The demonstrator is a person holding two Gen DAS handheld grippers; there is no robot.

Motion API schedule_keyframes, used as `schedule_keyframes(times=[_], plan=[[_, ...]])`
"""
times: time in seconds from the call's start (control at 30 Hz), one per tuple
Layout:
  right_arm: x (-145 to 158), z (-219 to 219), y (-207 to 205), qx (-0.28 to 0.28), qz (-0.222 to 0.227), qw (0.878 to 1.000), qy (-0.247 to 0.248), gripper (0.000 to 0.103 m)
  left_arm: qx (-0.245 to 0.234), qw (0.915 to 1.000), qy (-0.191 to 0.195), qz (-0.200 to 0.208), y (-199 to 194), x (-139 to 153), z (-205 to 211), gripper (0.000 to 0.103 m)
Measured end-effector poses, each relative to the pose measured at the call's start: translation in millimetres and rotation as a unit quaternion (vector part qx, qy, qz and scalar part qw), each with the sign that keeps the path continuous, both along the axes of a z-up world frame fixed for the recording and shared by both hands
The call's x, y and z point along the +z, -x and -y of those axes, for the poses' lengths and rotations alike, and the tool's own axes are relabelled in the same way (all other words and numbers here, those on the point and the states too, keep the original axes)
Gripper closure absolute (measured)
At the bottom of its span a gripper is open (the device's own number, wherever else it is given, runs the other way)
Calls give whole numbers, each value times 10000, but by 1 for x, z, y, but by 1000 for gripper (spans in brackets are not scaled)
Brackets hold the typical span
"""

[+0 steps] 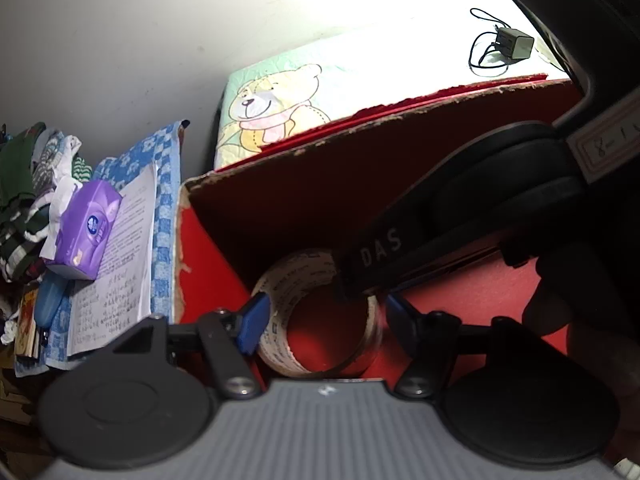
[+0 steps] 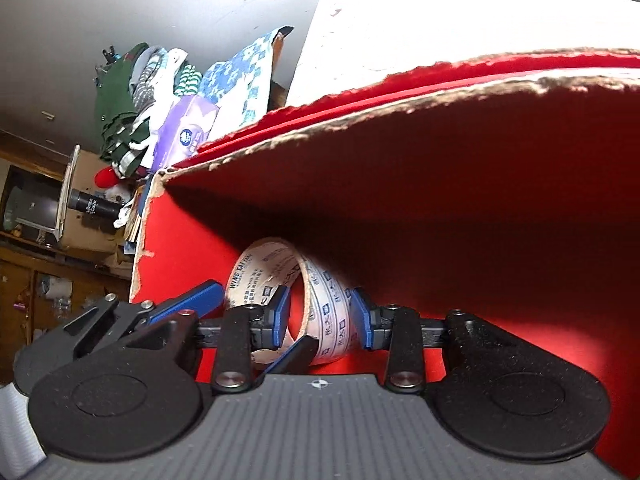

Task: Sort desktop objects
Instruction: 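Lower the tape roll into the red box and open the right gripper, then withdraw the right gripper from the red box toward the red gift box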

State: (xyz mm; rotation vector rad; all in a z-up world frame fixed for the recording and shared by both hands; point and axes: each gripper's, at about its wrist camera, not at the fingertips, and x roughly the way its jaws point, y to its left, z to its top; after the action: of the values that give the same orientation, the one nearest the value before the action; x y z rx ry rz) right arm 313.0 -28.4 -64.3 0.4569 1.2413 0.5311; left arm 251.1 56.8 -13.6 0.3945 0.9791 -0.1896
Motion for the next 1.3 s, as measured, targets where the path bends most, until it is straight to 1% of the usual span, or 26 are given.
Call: schedule_keyframes(times=[0.2, 0.57, 0.7, 0.77, 0.83, 0.97, 1.1, 1.2, 1.3], plan=[[0, 6, -1, -150, 44, 9997, 162, 63, -52, 10000, 45, 11, -1, -1, 0, 33], [-1, 9, -4, -366, 90, 9991, 217, 63, -22, 10000, 8, 28, 0, -1, 0, 32], [1, 12, -6, -540, 80, 9982, 263, 63, 21, 10000, -29, 22, 0, -1, 0, 32], [5, 16, -4, -668, 87, 9969, 395, 63, 71, 9999, -55, 47, 2, 1, -1, 32], [12, 20, 1, -743, 203, 9956, 532, 63, 146, 9999, -17, 63, 4, 4, -4, 32], [30, 35, 13, -1006, 443, 9922, 587, 63, 237, 9996, 129, 111, 10, 12, -7, 31], [46, 48, 31, -1166, 672, 9898, 469, 63, 219, 9994, 190, 208, 18, 19, -4, 26], [51, 55, 45, -1263, 797, 9881, 364, 63, 225, 9991, 262, 238, 25, 23, -2, 25], [57, 60, 59, -1309, 1037, 9853, 361, 63, 269, 9986, 371, 276, 33, 29, -5, 25]])
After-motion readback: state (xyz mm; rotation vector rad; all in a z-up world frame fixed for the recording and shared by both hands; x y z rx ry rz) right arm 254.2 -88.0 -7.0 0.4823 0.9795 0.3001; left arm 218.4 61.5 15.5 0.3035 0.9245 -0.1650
